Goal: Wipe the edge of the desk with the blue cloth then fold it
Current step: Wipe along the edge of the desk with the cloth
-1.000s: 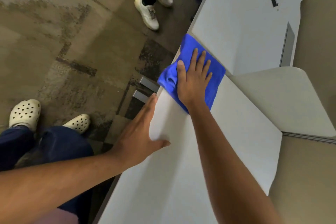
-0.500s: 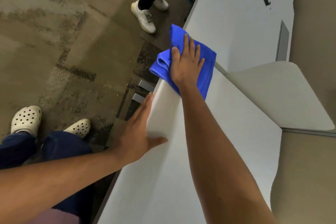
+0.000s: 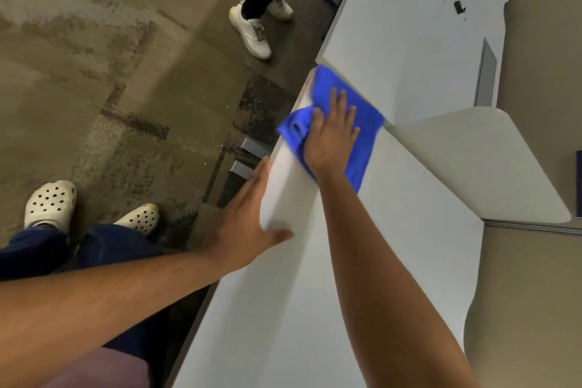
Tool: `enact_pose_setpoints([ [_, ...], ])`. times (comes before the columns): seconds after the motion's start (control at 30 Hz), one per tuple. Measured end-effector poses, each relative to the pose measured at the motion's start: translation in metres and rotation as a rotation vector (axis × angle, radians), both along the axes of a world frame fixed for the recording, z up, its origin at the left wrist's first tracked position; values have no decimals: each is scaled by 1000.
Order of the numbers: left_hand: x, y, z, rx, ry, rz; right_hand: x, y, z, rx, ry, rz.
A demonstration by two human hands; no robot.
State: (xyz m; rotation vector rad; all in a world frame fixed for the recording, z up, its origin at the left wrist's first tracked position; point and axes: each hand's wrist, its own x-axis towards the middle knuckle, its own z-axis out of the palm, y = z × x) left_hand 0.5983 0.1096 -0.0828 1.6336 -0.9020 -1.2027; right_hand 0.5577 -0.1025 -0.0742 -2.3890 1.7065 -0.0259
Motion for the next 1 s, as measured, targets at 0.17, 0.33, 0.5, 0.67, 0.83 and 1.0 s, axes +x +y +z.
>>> enact_pose_setpoints([
  [0.17,3,3,-1,-16,-41,-34,-61,7,11,54,-82,305],
  [0.33,1,2,1,0,-28,-10,-32,3,3,-24,-39,-152],
  [0.5,-1,4,-3,-83,-24,7,-77,69,-1,18,21,416],
  [0.67,-1,5,-2,-39,-26,-1,-84,7,9,37,-69,-10],
  [0.83,-3,4,-8,-127,-24,13,-67,68,-6,-31,10,132],
  [1.0,-8,2,-19,-64,-3,48,-88,47,-2,-1,40,496],
])
